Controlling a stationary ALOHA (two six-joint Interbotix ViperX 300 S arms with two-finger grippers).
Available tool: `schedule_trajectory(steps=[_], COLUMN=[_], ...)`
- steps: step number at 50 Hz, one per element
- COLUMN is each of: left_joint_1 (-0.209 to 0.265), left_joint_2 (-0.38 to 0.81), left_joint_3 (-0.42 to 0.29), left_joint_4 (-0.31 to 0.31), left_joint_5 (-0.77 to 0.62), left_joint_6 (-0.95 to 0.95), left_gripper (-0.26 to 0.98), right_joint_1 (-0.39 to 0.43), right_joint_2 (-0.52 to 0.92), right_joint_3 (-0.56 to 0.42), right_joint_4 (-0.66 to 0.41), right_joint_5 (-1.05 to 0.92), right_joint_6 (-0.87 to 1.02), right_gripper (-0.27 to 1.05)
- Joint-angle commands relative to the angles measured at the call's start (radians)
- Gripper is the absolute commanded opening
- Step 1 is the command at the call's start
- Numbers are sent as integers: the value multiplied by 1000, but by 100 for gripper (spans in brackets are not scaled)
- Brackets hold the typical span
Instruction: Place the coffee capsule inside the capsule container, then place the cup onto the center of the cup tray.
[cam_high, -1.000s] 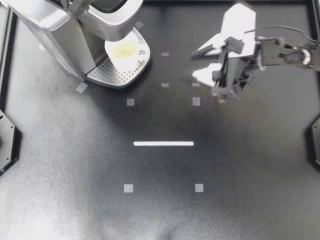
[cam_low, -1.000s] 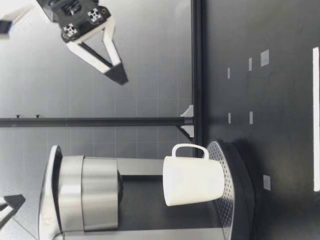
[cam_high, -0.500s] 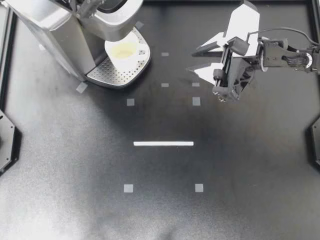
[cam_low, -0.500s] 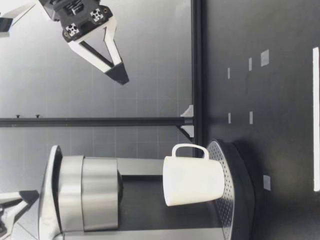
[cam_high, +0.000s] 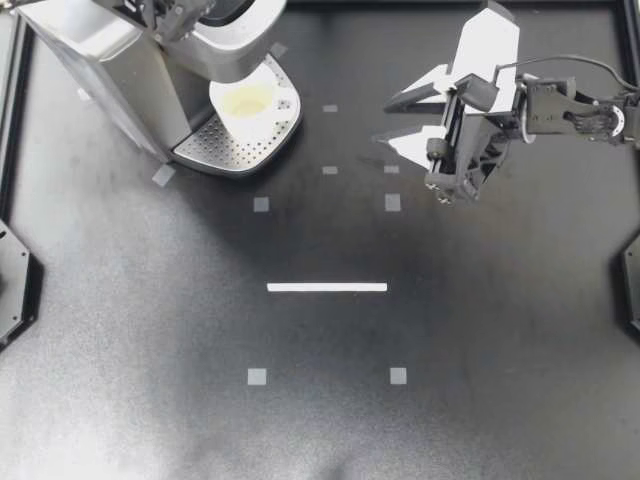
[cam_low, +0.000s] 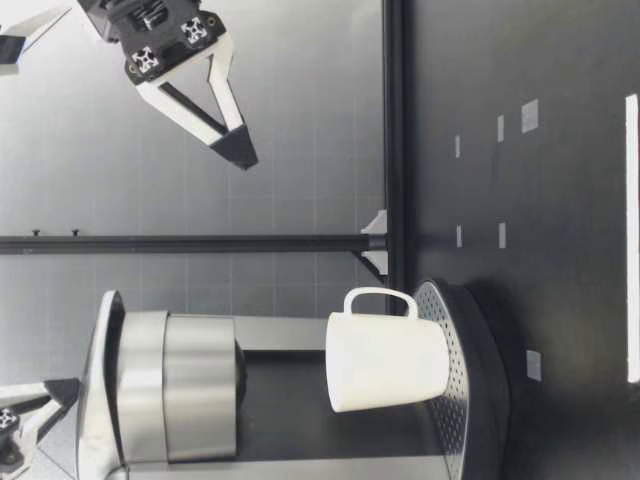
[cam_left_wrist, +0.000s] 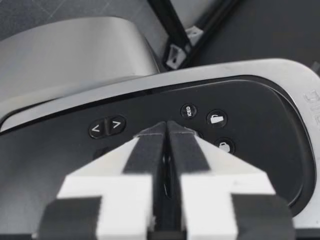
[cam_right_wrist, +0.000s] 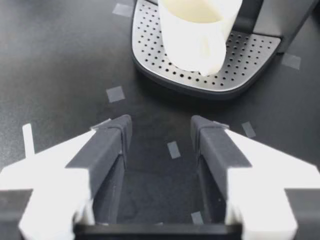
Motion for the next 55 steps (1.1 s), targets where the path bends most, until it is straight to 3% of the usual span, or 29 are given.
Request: schedule_trajectory(steps=[1,25,41,55], left_joint_1=[6,6,-37,-37], left_joint_2=[14,-26,-5,11], left_joint_3=[14,-67,-74,-69], left_joint_4=[-6,18,12,11], left_joint_5=[20,-58,-58,-55], left_joint_6=[-6,2,0,0], left_gripper=[6,6,6,6], right_joint_1=[3,3,3,3], right_joint_2=[-6,-12,-9,-8], right_joint_3=[-17,-15,-15,-15], right_joint_4=[0,0,-2,-3], right_joint_5=[-8,-8,-14,-14], right_joint_6=[2,2,-2,-2], right_gripper=[51,51,51,51])
